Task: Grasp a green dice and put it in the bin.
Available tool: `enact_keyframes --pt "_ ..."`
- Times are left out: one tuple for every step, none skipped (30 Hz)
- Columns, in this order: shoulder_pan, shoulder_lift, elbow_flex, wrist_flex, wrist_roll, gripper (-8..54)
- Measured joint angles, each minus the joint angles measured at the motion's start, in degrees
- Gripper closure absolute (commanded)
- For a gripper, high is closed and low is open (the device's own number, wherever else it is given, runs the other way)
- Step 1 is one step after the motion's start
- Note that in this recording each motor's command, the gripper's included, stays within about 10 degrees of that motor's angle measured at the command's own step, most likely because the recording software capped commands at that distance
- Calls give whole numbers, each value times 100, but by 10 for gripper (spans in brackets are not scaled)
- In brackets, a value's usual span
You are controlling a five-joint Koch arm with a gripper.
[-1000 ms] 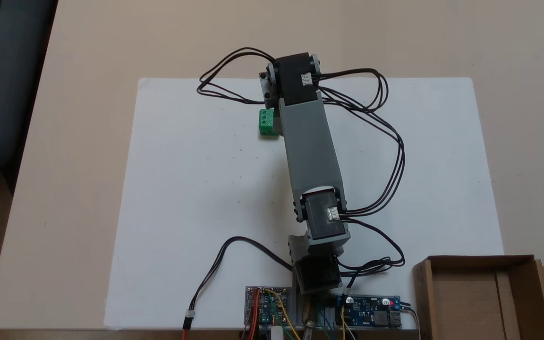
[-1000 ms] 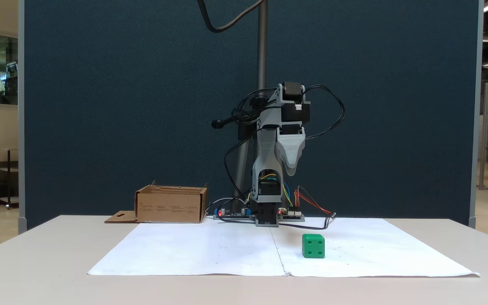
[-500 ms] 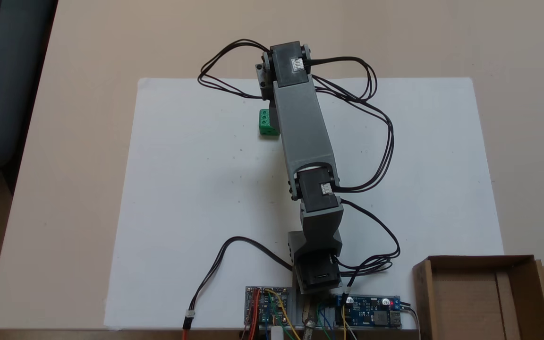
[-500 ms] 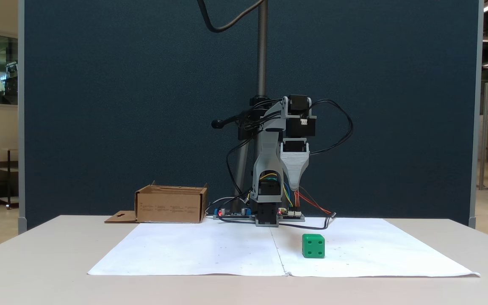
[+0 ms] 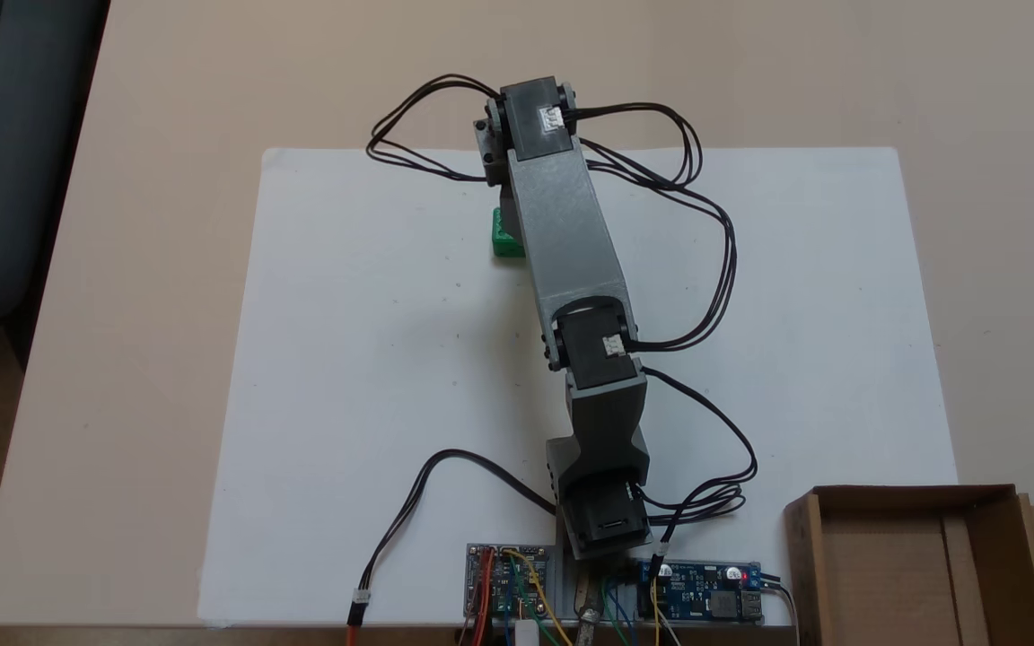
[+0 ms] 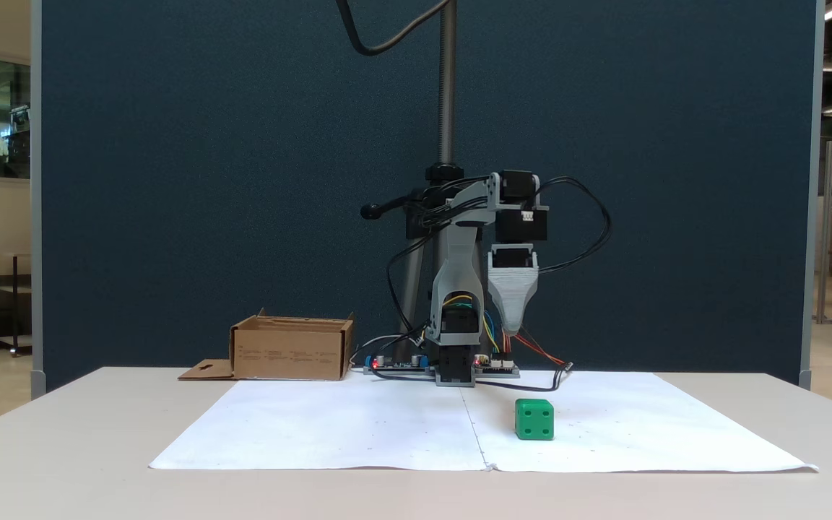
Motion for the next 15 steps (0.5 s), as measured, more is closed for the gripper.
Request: enact_keyframes --pt "-35 -9 -79 -18 44 -12" --pt "-53 0 -79 -44 97 -12" --pt "-97 0 -88 -62 132 -12" --pt "-123 0 -88 -70 149 -12" --pt "-141 0 -88 -97 158 -12" --pt "-141 0 -88 -123 202 -12" --pt "-141 -35 -88 -149 229 -12" --pt "-149 -79 -97 -176 237 -12" --pt "-149 -114 -88 -211 237 -12" --pt "-149 -149 -88 -237 237 -11" --pt "-158 -220 -88 -264 237 -11" --pt "-158 -290 -97 -299 246 -11" --pt "-149 -334 -88 -325 255 -11" --pt "-158 -360 -79 -369 264 -12" --pt "-158 -369 -88 -413 272 -11"
